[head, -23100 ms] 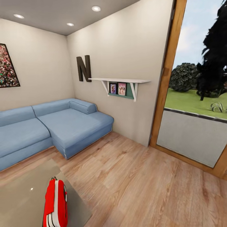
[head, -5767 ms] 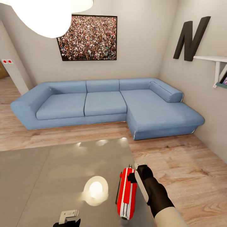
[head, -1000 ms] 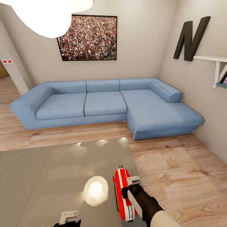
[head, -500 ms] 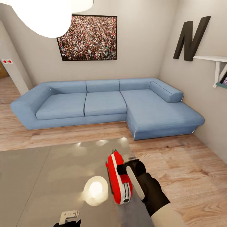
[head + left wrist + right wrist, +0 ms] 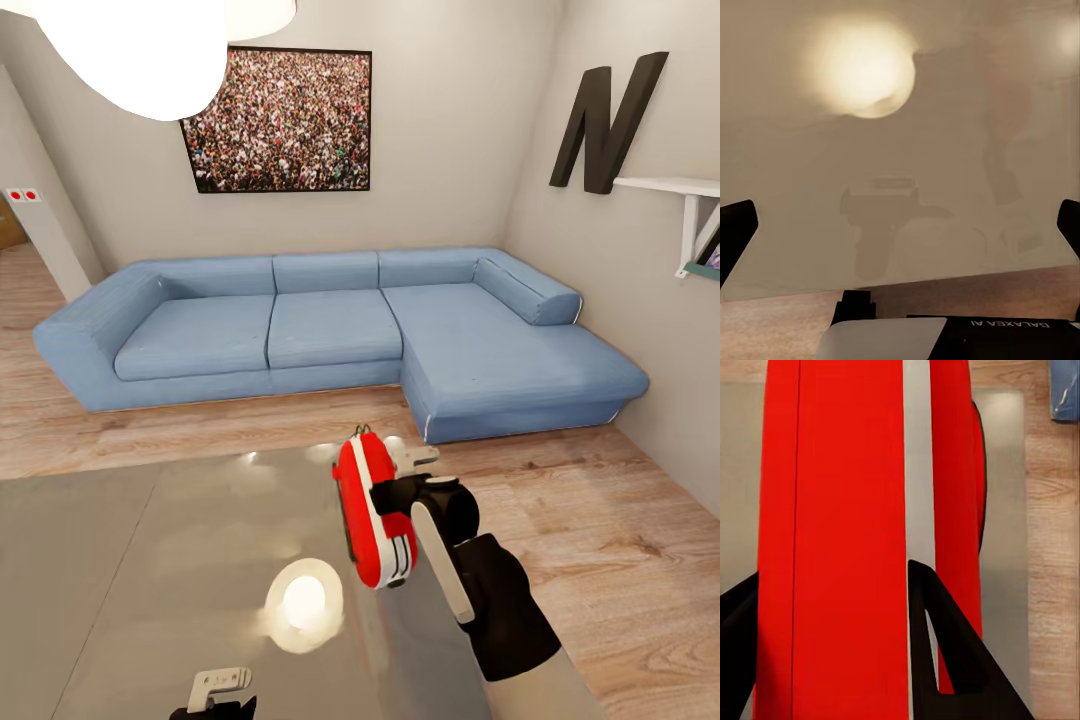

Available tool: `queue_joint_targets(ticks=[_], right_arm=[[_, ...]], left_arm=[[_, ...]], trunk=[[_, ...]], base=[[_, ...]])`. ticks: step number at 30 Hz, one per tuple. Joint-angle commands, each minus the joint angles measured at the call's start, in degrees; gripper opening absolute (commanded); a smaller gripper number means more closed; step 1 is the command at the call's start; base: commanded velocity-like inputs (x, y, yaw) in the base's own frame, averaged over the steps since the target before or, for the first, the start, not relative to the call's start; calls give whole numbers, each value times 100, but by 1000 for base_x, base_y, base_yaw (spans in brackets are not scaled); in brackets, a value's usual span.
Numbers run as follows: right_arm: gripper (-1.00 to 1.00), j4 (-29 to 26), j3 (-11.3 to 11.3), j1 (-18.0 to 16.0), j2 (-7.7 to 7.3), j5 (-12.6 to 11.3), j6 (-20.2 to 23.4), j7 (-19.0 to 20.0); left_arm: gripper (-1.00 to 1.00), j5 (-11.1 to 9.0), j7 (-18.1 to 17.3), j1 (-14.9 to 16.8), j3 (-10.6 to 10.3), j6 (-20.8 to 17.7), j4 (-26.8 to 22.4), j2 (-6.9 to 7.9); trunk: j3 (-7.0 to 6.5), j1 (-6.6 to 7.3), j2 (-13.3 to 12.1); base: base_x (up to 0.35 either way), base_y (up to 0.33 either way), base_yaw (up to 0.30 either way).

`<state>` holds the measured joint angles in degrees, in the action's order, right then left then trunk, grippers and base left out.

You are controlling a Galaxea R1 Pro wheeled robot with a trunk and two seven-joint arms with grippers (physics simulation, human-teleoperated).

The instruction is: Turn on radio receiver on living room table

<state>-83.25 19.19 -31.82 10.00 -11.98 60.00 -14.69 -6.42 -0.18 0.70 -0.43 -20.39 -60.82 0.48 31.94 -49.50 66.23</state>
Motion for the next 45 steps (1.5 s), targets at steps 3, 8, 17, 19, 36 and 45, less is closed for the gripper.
queue_joint_targets(ticks=[3,8,17,19,36,45], right_arm=[[-100,-52,-2,6,0,-10,0,0],[-100,-70,-7,8,0,-15,0,0],[-100,-66,-3,9,-300,124,0,-48],[-100,-67,-3,9,-380,384,0,-160],[-100,-119,1850,720,-1117,2737,-828,-2231],[-100,-121,3316,872,-2097,2765,-1282,-3290]], left_arm=[[100,0,0,0,-1,0,0,2],[100,7,-3,0,-1,-10,-12,4],[100,13,-30,0,-25,-355,-179,13],[100,6,-33,0,-38,-701,-616,13],[100,-24,-1029,16,-45,-1704,-2084,22],[100,-41,-1049,181,-38,-1870,-2163,14]], trunk=[[0,0,0],[0,0,0],[0,0,0],[0,0,0],[0,0,0],[0,0,0]], base=[[0,0,0],[0,0,0],[0,0,0],[0,0,0],[0,0,0],[0,0,0]])
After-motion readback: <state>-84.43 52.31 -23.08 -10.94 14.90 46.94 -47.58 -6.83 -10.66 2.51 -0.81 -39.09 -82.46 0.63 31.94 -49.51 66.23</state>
